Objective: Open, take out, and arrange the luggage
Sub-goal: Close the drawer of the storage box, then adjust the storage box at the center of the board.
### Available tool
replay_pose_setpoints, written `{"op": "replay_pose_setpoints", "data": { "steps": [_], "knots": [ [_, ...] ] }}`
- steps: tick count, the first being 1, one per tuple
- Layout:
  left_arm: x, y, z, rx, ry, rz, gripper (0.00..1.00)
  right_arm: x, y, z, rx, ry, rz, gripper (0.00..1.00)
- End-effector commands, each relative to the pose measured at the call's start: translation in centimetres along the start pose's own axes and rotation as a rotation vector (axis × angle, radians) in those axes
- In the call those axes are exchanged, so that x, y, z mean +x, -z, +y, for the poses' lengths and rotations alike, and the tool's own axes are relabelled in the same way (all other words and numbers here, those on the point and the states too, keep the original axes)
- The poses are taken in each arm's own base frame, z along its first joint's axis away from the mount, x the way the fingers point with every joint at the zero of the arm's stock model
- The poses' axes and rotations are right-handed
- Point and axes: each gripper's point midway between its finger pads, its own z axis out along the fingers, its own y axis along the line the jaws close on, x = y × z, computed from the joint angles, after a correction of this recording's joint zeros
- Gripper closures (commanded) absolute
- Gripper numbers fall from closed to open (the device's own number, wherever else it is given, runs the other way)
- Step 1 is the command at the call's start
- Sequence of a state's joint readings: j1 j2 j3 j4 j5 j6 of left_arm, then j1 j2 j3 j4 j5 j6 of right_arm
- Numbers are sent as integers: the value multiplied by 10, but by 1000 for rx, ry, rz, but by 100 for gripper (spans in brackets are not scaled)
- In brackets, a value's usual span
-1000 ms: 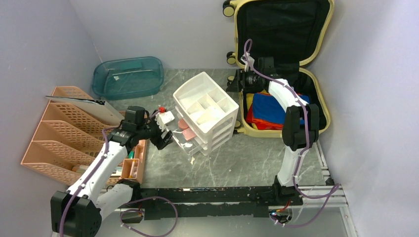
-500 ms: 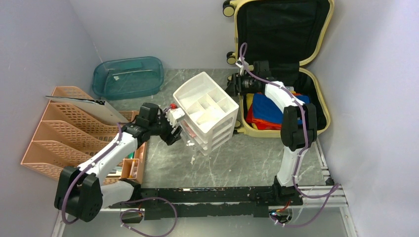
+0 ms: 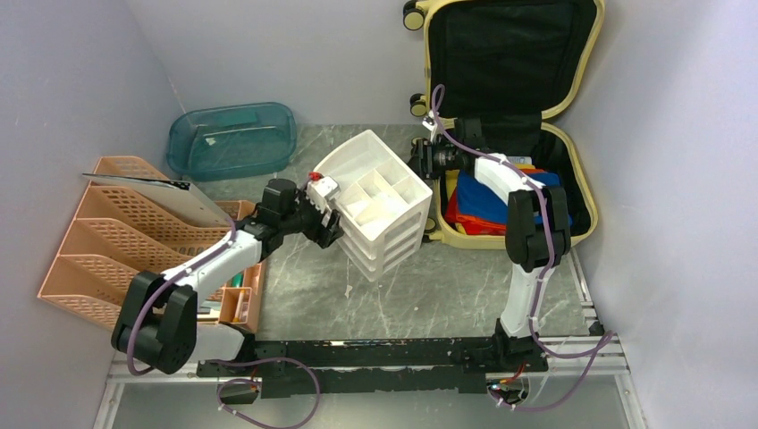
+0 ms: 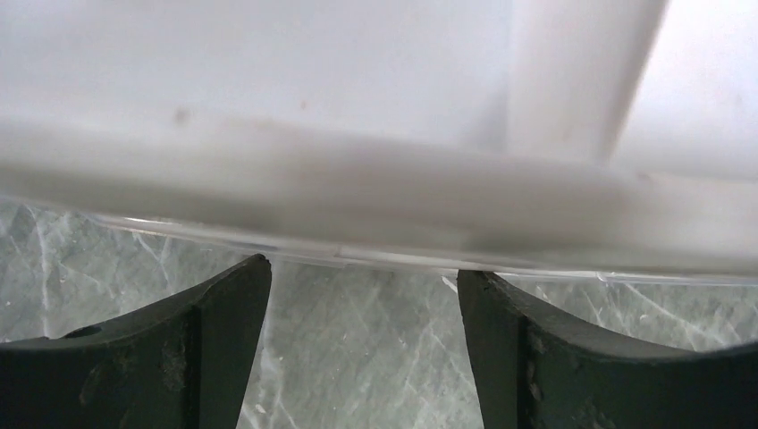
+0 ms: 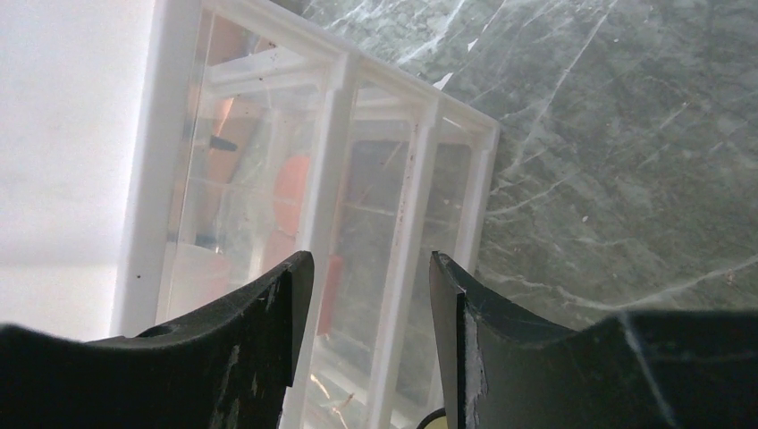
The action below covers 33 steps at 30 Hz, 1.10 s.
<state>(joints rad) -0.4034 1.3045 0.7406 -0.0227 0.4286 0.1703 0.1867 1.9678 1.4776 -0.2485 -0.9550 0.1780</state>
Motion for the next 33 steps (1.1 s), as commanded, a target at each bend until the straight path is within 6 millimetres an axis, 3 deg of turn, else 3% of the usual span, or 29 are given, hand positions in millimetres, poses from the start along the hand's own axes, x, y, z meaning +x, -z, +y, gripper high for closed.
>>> {"op": "replay_pose_setpoints", "data": {
  "steps": [1,8,17,23,27,33],
  "knots": [
    [-35,-6,6,-49,25,-134,18,-6,-4,10,-63,17,-22,46],
    [-40,-5,12,-100,61,-153,14,-1,-13,26,-93,37,-5,46],
    [-27,25,38,-272,-28,-48,9,12,-38,43,-82,72,33,46],
    [-20,27,32,-252,-18,-33,10,16,-58,38,-28,73,50,46],
    [-29,24,23,-190,-13,-55,11,-3,-43,22,76,109,16,45],
    [-49,17,14,-120,11,-94,12,-36,7,2,157,103,-79,45]
  ]
}}
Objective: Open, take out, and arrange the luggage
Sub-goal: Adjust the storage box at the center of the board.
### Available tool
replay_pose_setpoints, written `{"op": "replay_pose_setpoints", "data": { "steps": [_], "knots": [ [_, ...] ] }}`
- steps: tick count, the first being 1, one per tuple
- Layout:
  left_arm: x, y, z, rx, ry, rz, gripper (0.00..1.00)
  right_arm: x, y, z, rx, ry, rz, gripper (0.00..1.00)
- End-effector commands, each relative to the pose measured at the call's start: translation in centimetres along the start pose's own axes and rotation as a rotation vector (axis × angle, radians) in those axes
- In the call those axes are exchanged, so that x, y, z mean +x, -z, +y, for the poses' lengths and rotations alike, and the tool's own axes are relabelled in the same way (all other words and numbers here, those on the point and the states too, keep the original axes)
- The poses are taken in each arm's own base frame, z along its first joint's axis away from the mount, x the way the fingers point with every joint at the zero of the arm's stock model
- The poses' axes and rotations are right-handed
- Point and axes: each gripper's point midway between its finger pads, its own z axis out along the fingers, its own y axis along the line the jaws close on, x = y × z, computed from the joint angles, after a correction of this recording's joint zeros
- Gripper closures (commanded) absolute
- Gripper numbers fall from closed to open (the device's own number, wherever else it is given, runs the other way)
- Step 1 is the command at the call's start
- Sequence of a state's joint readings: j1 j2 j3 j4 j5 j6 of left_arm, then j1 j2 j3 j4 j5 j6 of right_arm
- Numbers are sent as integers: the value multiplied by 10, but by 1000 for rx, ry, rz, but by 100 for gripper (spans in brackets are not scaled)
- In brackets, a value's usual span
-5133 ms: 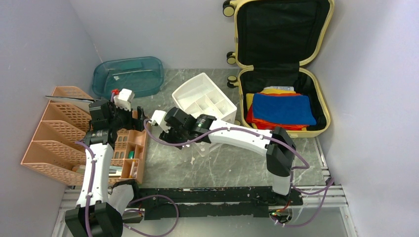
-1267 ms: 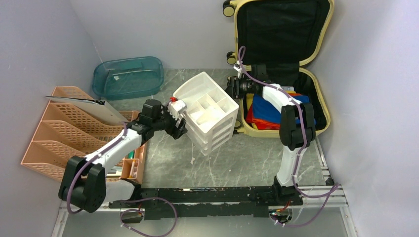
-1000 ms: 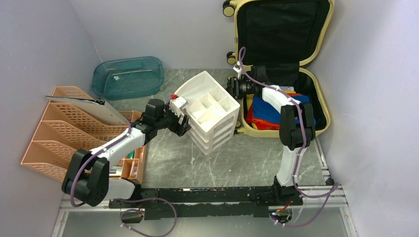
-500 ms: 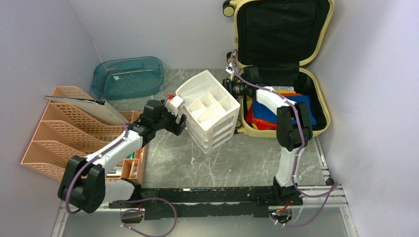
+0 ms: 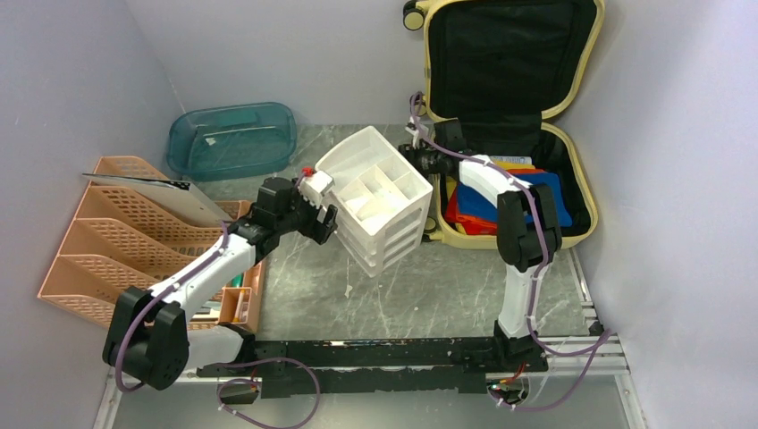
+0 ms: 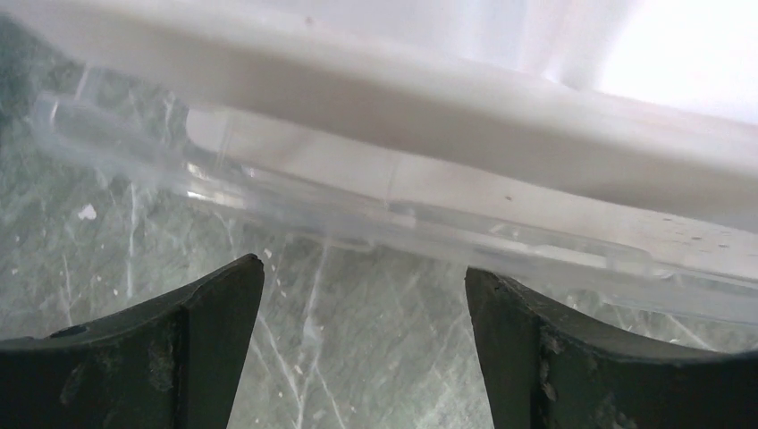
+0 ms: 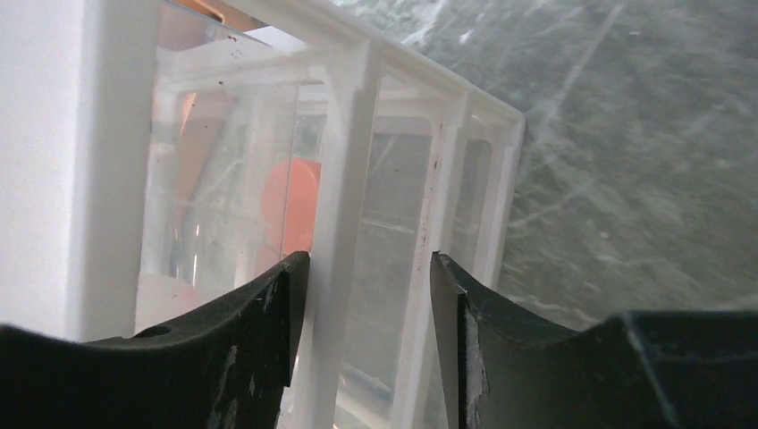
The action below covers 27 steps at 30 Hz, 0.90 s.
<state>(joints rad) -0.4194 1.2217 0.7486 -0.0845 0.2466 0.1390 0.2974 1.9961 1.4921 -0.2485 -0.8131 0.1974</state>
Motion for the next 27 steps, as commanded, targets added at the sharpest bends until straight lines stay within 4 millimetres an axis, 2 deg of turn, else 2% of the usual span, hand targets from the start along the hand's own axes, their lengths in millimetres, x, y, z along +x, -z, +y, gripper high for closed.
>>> {"op": "replay_pose_setpoints", "data": {
  "steps": [1,4,9,12,16,20,23,27],
  "knots": [
    [-44,-3,-5,46,16,-102,12,-52,53,-15,115,87,-138,45],
    [-49,-10,3,9,70,-87,13,-49,56,-22,148,115,-112,45],
    [-47,-18,14,-47,119,-52,13,-35,44,-28,129,86,-44,48],
    [-52,-17,10,-20,113,-60,14,-34,41,-30,171,100,-32,49],
    [-63,-10,-3,53,94,-89,15,-44,56,-45,318,135,-44,51],
    [-75,-2,-16,123,75,-140,16,-47,67,-57,413,161,-55,56],
    [-83,-2,-19,139,79,-171,17,-42,62,-62,414,143,-42,59],
    [-80,-13,-12,112,128,-151,19,-35,50,-58,403,150,-22,60]
  ]
}}
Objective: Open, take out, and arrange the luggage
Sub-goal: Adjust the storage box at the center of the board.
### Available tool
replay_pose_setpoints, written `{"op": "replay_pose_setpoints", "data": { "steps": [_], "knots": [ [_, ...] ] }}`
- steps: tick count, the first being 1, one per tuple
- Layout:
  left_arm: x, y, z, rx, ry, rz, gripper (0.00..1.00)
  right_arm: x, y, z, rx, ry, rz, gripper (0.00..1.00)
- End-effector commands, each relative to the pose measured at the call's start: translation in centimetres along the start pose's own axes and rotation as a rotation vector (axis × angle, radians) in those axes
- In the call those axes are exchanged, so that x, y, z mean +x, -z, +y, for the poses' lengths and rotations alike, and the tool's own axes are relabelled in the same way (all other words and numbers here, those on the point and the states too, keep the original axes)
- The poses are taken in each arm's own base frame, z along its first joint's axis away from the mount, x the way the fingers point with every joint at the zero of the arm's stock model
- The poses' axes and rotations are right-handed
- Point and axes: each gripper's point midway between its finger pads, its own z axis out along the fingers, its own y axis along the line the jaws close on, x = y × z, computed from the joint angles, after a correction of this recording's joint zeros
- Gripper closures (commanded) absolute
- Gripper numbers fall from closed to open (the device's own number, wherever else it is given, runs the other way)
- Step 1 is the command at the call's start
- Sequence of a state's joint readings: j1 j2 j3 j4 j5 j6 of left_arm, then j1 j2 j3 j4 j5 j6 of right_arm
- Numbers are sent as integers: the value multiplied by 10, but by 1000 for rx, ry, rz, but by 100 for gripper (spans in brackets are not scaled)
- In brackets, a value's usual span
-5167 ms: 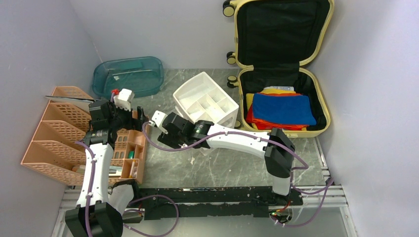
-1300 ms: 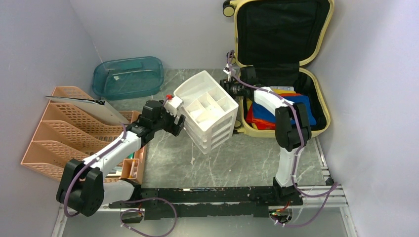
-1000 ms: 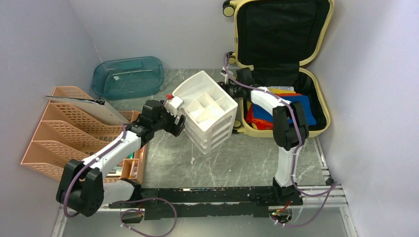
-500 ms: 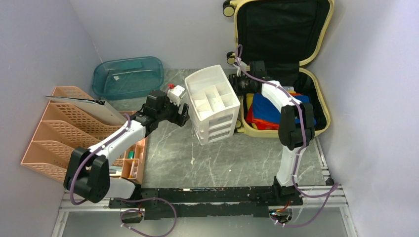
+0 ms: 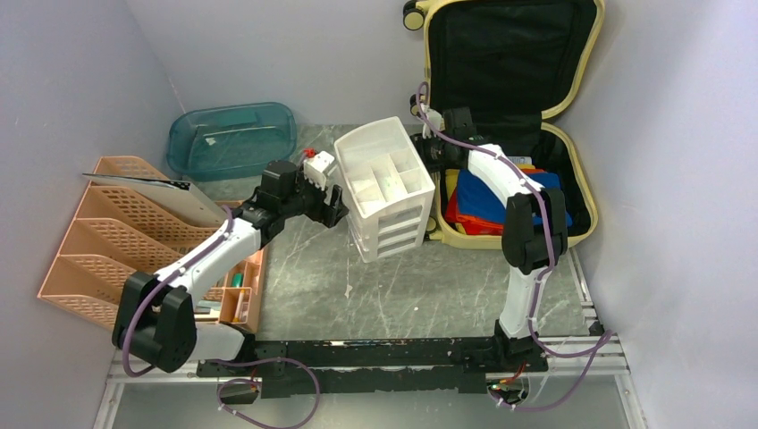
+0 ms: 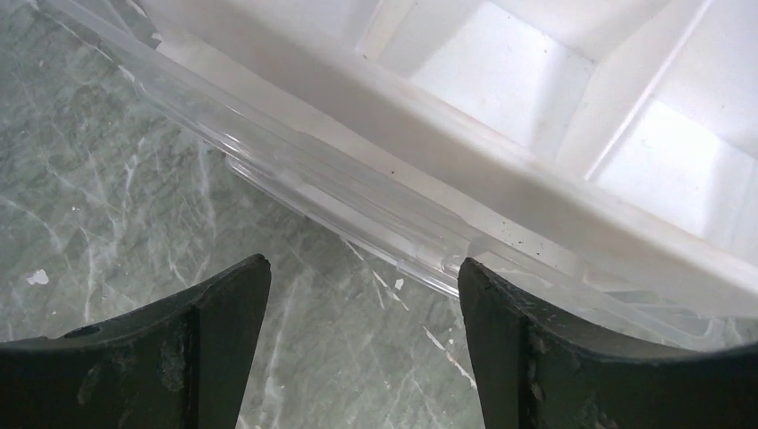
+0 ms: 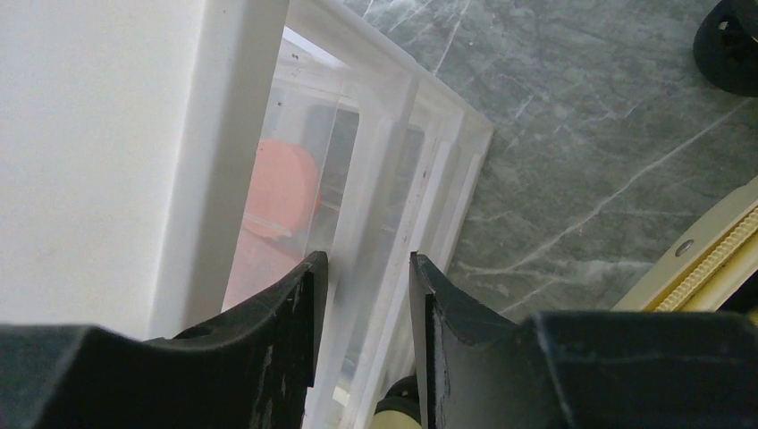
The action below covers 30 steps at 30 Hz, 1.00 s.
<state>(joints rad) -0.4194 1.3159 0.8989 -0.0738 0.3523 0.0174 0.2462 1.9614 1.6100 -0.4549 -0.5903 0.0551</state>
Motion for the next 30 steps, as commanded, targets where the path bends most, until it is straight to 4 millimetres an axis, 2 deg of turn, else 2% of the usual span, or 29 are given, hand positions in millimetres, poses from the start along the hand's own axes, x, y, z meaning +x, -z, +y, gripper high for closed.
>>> {"op": "replay_pose_setpoints", "data": {
  "steps": [1,5,9,22,25,30],
  "knots": [
    [-29,-5,0,1,28,-75,19,-6,0,-20,146,84,-7,60],
    [-24,-14,7,-25,48,-57,19,-2,-10,-5,136,121,11,60],
    [-26,-13,9,-37,48,-59,19,9,-26,8,110,136,44,60],
    [-18,30,46,-275,-69,-31,17,34,-89,68,73,235,123,60],
    [-18,32,53,-309,-63,-33,17,32,-92,64,88,234,124,60],
    [-17,33,61,-349,-60,-35,17,25,-82,49,119,181,105,60]
  ]
}}
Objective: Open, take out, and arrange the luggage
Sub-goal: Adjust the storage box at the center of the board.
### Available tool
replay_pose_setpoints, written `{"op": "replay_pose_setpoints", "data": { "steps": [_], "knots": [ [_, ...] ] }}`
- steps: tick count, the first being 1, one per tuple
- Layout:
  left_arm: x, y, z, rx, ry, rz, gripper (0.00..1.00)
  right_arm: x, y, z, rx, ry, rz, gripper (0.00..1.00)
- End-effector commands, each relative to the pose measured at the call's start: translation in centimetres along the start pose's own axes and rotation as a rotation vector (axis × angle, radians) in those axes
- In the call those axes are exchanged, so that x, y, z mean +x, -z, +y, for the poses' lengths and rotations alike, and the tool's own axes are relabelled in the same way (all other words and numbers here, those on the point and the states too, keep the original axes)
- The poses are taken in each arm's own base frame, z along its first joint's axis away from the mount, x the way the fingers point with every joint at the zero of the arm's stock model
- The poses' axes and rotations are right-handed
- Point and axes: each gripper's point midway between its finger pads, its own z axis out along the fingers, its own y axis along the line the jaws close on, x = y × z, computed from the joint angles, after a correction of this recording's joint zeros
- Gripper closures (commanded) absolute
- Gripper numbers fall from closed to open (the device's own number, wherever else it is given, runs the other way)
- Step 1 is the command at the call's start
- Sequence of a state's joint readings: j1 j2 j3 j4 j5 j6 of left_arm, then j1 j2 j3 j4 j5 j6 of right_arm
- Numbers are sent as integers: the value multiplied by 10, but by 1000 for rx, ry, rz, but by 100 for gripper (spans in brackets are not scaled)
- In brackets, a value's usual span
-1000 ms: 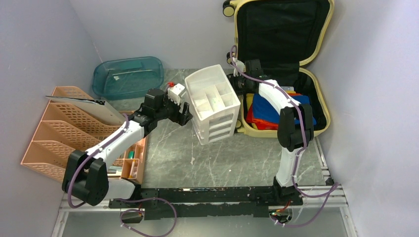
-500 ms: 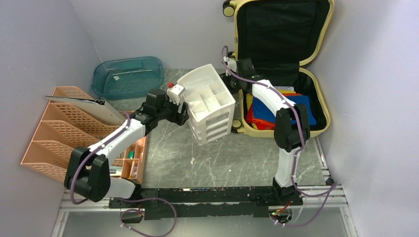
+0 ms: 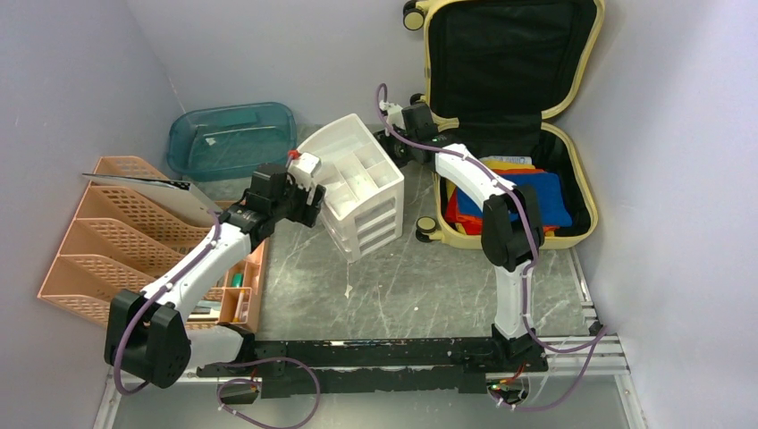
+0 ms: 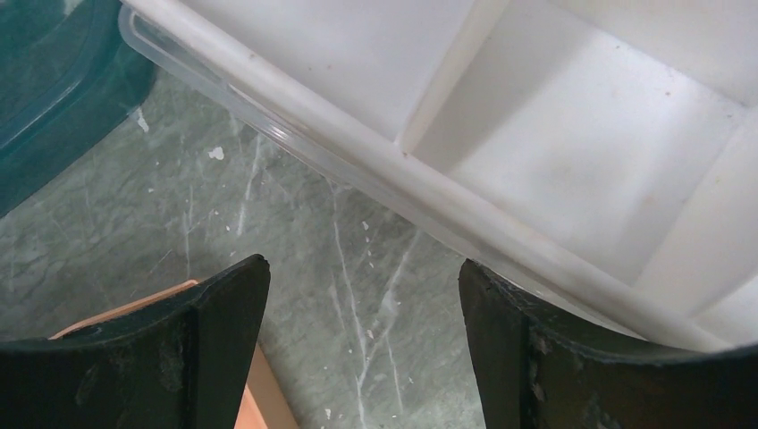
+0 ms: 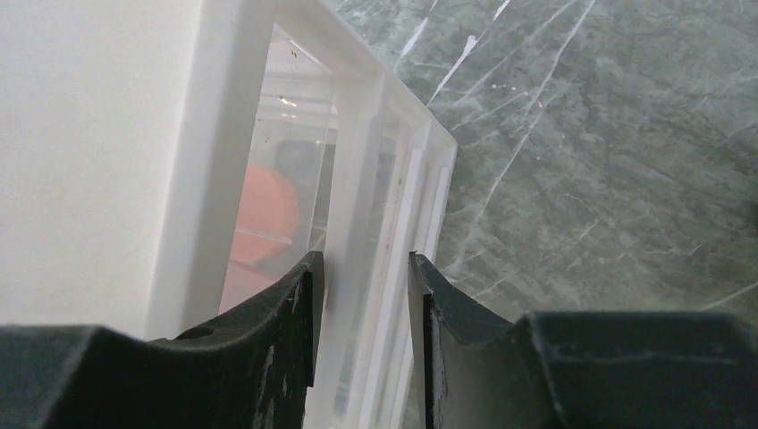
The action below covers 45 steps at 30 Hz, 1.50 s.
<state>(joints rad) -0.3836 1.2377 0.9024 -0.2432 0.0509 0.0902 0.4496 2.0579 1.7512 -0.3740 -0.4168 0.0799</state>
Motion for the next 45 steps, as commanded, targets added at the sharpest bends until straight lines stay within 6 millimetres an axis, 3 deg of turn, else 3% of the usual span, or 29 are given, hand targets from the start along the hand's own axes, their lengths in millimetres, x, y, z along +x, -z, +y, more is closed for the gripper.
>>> {"op": "replay_pose_setpoints", "data": {
  "steps": [1,8,13,19,24,29,32,37,42,45],
  "knots": [
    [-37,-3,4,-30,4,-144,17,50,-17,-11,95,18,150,60],
    [-36,-5,2,-17,16,-149,18,45,0,-53,118,-95,116,58],
    [-37,-3,2,-13,20,-156,18,41,9,-55,-17,-200,78,40],
    [-41,2,3,-15,19,-165,18,37,19,-85,132,-151,68,33],
    [-44,6,4,-14,15,-171,18,44,23,-112,226,-152,81,30],
    [-47,8,1,2,11,-182,18,49,24,-85,-105,-323,46,26],
    [-47,9,-2,17,9,-181,18,39,32,-69,-246,-349,6,24],
    [-47,9,-2,22,8,-183,18,31,43,-49,-376,-358,-20,22],
    [-57,12,-1,21,9,-199,18,30,48,-56,-363,-390,-29,21],
    [-64,13,0,20,7,-209,18,28,53,-74,-280,-385,-39,23]
  ]
}}
